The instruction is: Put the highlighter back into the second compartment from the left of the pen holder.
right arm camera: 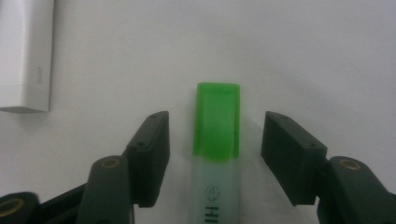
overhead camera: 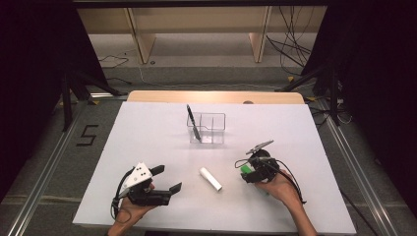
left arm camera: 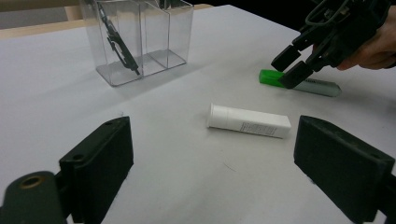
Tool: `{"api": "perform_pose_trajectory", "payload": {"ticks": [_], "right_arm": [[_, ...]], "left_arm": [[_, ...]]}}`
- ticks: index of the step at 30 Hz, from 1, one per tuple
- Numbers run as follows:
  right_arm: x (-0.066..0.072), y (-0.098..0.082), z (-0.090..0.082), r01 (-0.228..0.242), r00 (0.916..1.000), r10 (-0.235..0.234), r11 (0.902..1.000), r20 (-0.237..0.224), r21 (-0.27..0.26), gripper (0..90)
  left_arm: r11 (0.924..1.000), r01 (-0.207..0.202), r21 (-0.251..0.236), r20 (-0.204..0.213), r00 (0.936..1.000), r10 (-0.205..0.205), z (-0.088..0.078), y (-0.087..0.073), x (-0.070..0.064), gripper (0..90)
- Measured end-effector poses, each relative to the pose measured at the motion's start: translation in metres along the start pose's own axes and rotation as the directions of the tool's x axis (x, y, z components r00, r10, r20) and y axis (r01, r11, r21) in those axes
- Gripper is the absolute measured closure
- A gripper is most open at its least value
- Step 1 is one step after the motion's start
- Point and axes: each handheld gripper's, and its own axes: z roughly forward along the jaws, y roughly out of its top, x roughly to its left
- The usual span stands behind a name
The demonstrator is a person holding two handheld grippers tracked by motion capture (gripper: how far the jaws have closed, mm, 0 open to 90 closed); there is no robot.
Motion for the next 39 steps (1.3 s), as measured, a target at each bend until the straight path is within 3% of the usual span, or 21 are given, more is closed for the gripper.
{"api": "perform_pose_trajectory", "payload": {"ticks": [15, 26, 29, 39], "right_arm": [[0.008, 0.001, 0.006, 0.025, 0.9988, -0.026, 0.9995, 0.043, 0.017, 66.2], [0.006, 0.001, 0.006, 0.005, 0.9994, -0.005, 0.9999, 0.033, 0.012, 67.3], [0.004, 0.001, 0.003, -0.016, 0.9993, 0.016, 0.9998, 0.033, -0.007, 67.4], [-0.009, -0.003, -0.014, -0.085, 0.9952, 0.078, 0.9887, -0.059, -0.123, 67.6]], "left_arm": [[1.0, -0.007, 0.004, -0.001, 1.0, 0.007, 0.001, 0.0, -0.001, 11.6], [1.0, -0.009, 0.004, 0.003, 1.0, 0.009, 0.001, 0.0, -0.002, 11.7], [0.9999, -0.01, 0.004, 0.003, 1.0, 0.01, 0.0, 0.0, -0.002, 11.7], [0.9999, -0.012, 0.003, 0.005, 0.9999, 0.012, 0.0, 0.0, -0.002, 11.8]]}}
